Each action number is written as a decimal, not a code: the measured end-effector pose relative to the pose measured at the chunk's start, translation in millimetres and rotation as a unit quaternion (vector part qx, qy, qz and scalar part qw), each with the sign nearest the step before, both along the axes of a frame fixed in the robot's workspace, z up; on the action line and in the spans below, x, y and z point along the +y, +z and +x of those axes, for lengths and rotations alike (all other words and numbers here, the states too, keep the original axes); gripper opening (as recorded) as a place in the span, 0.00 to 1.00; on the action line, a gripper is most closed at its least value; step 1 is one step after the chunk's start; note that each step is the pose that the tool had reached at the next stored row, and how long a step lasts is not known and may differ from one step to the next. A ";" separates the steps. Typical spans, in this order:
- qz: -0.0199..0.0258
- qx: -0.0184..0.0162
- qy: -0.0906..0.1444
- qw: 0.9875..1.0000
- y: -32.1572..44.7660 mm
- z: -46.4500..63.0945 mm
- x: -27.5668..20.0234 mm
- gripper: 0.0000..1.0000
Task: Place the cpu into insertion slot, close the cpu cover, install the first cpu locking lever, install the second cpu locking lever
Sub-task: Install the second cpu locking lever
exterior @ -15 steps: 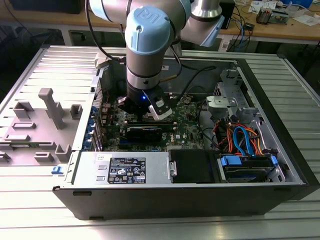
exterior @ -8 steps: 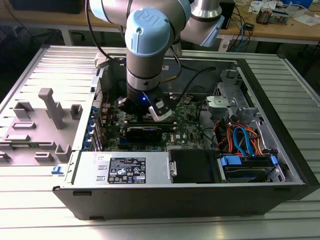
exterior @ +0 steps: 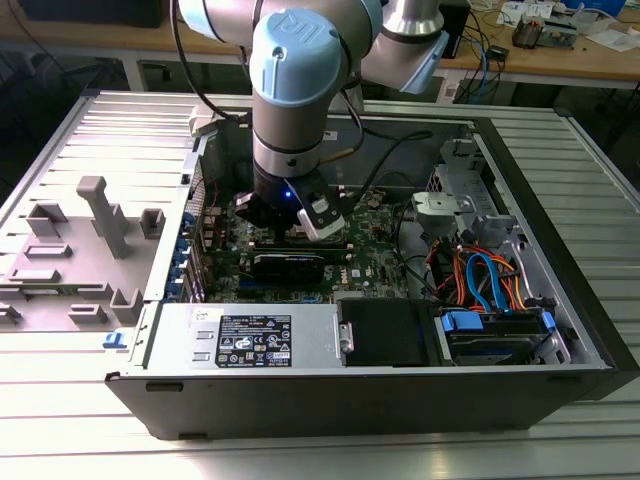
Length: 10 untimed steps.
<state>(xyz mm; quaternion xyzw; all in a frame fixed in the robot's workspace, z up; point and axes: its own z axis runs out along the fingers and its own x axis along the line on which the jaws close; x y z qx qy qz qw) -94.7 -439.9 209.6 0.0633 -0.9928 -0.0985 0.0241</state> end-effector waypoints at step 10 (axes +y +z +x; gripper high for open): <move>-0.020 0.000 0.000 1.000 6.3 0.0 0.5 0.11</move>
